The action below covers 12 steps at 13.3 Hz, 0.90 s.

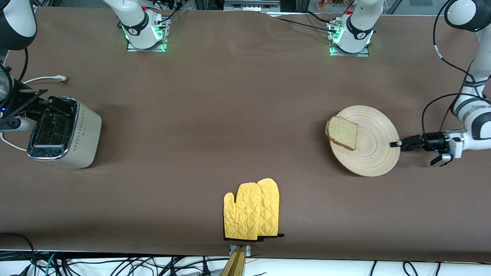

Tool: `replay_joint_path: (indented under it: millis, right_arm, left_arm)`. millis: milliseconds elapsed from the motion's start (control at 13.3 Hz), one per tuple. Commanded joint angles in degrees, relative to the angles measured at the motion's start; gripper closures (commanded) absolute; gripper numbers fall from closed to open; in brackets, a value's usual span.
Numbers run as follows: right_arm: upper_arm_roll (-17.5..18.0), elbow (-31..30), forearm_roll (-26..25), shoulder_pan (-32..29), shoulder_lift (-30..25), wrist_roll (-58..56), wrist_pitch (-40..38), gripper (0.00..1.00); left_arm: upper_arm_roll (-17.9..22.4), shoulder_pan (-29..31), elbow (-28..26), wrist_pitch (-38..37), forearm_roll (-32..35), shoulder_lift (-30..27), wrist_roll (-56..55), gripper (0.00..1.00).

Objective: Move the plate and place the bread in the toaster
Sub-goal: 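Slide the plate with the left gripper while the right gripper reaches out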

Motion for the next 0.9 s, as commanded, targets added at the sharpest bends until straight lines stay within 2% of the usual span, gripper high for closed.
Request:
replay_joint_path:
  millis: [0, 75, 376, 451, 676, 827]
  right_arm:
    - [0.29, 1.22, -0.45, -0.45, 0.40, -0.65, -0.57, 0.00]
    - [0.29, 1.22, -0.45, -0.45, 0.40, -0.57, -0.57, 0.00]
    - [0.29, 1.22, -0.36, -0.45, 0.40, -0.48, -0.65, 0.00]
    - [0.29, 1.22, -0.45, -0.45, 0.40, -0.39, -0.92, 0.00]
    - [0.38, 1.22, -0.80, -0.27, 1.36, -0.30, -0.40, 0.00]
    - [0.38, 1.13, -0.54, -0.18, 2.51, -0.30, -0.39, 0.00]
  left_arm:
    - [-5.40, -0.07, -10.54, 7.03, -4.49, -6.30, -0.03, 1.00]
    - [-6.81, -0.16, -12.30, 8.01, -4.92, -7.00, 0.06, 1.00]
    - [-16.74, -0.77, -16.96, 21.60, -5.28, -7.09, -0.03, 1.00]
    - [-18.07, -1.12, -18.02, 24.51, -5.72, -7.01, -0.03, 1.00]
    - [-18.61, -7.86, -19.08, 30.05, -11.85, -6.74, 0.32, 1.00]
    - [-18.61, -12.79, -19.43, 33.32, -18.69, -6.92, 1.20, 1.00]
